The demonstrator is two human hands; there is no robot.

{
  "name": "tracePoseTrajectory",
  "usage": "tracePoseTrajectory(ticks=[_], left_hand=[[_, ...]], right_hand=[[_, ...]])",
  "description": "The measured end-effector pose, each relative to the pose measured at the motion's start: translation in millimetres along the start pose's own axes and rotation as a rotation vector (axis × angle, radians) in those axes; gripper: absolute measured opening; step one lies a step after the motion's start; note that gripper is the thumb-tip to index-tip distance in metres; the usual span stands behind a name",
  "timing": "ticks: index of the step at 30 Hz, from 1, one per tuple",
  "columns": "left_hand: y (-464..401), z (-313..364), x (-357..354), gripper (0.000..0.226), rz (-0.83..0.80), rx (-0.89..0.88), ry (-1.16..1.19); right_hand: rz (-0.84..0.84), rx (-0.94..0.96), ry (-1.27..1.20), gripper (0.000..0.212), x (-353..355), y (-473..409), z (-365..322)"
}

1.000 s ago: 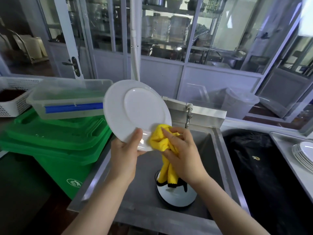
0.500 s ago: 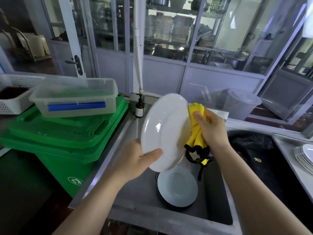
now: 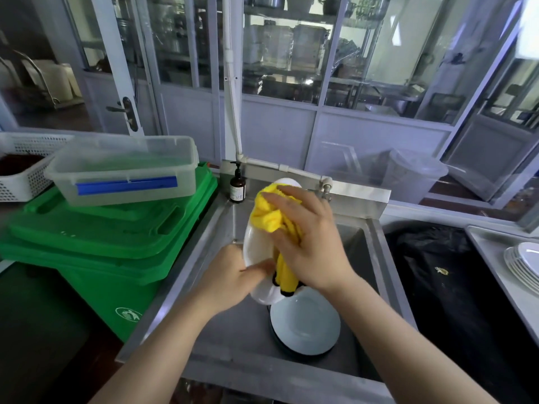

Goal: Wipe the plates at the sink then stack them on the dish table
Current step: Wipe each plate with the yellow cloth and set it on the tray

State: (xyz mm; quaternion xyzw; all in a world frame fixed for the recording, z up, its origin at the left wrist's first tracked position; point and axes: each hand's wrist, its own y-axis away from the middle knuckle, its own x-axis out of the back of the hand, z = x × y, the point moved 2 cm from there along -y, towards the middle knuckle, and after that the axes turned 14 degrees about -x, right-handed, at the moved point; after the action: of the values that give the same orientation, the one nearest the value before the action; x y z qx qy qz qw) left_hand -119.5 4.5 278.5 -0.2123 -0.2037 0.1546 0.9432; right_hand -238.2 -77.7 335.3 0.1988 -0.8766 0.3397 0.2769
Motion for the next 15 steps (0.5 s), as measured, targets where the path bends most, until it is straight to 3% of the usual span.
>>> tracePoseTrajectory(ticks=[7,9,12,15], left_hand=[[5,-7,1,0.026,0.028,-0.024,0.039],[6,-10,3,0.031,0.029,-0.022,0.079],[10,-15,3,0.059,0.065,0.009,0.183],[15,-17,3,0.056,0.118,0.045,0.184]], right_hand=[[-0.034,0.065,-0.01,0.047,-12,4,-4],[-0.042,0.019,-0.068,0.046,-13,-3,0],[0.004,-0.061,-0.078,0.048,-15,-14,6],[0.079,-0.143,-0.041,0.044,-13,-27,20]])
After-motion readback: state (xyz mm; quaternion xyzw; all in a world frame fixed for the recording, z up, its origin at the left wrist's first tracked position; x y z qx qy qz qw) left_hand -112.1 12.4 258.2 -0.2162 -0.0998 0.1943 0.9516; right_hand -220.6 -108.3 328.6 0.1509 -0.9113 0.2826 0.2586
